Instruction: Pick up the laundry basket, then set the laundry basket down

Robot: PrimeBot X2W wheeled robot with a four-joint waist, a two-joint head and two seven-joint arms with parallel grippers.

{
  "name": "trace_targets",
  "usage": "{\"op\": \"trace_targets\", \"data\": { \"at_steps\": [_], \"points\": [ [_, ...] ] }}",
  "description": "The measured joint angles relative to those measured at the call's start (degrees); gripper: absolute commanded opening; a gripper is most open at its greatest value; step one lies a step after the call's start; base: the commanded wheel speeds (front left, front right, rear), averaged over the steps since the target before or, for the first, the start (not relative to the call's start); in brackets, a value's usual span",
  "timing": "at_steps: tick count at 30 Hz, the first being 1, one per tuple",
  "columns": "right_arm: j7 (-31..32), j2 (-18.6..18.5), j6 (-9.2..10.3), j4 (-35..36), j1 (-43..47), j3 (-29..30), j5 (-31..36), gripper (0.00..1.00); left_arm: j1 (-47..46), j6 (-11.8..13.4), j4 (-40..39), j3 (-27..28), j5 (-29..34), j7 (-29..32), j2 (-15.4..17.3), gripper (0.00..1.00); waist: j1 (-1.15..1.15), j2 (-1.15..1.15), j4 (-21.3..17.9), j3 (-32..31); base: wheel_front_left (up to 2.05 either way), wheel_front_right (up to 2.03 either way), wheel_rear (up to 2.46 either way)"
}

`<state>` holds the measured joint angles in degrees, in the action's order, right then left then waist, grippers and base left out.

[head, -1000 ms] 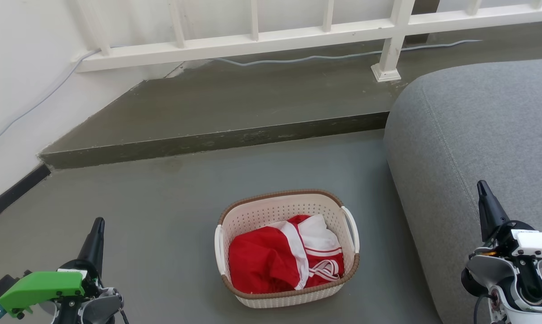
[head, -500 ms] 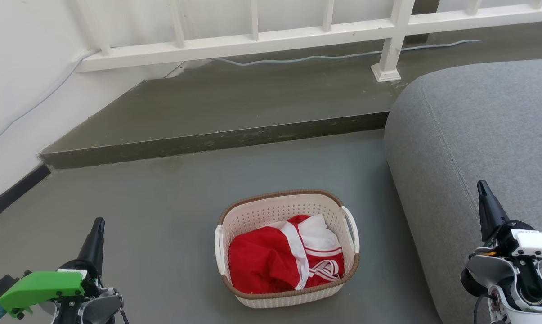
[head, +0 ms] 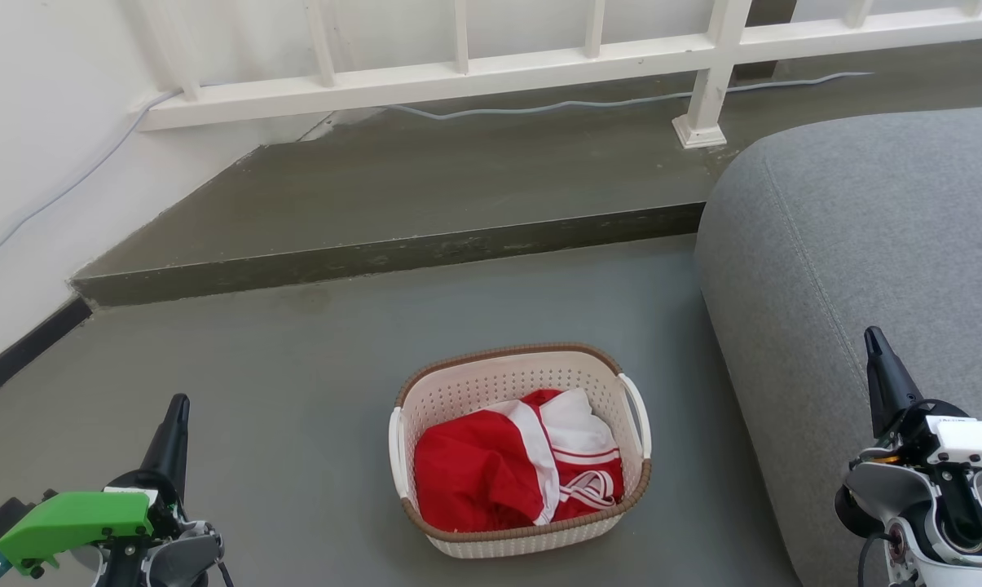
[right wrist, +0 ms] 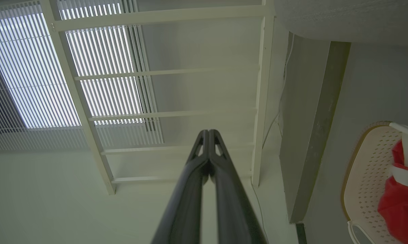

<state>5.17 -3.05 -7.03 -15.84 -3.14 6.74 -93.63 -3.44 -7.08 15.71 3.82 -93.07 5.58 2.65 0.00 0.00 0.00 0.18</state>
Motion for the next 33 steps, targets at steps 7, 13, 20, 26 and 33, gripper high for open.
{"op": "trace_targets", "data": {
  "at_steps": [7, 13, 20, 26, 33],
  "points": [
    [0.0, 0.0, 0.0, 0.0, 0.0, 0.0, 0.0, 0.0, 0.0, 0.0, 0.0, 0.0, 0.0, 0.0, 0.0, 0.0, 0.0, 0.0, 0.0, 0.0, 0.0, 0.0, 0.0],
    [0.0, 0.1, 0.0, 0.0, 0.0, 0.0, 0.0, 0.0, 0.0, 0.0, 0.0, 0.0, 0.0, 0.0, 0.0, 0.0, 0.0, 0.0, 0.0, 0.0, 0.0, 0.0, 0.0],
    [0.0, 0.1, 0.0, 0.0, 0.0, 0.0, 0.0, 0.0, 0.0, 0.0, 0.0, 0.0, 0.0, 0.0, 0.0, 0.0, 0.0, 0.0, 0.0, 0.0, 0.0, 0.0, 0.0],
    [0.0, 0.1, 0.0, 0.0, 0.0, 0.0, 0.0, 0.0, 0.0, 0.0, 0.0, 0.0, 0.0, 0.0, 0.0, 0.0, 0.0, 0.0, 0.0, 0.0, 0.0, 0.0, 0.0],
    [0.0, 0.2, 0.0, 0.0, 0.0, 0.0, 0.0, 0.0, 0.0, 0.0, 0.0, 0.0, 0.1, 0.0, 0.0, 0.0, 0.0, 0.0, 0.0, 0.0, 0.0, 0.0, 0.0]
  ]
}}
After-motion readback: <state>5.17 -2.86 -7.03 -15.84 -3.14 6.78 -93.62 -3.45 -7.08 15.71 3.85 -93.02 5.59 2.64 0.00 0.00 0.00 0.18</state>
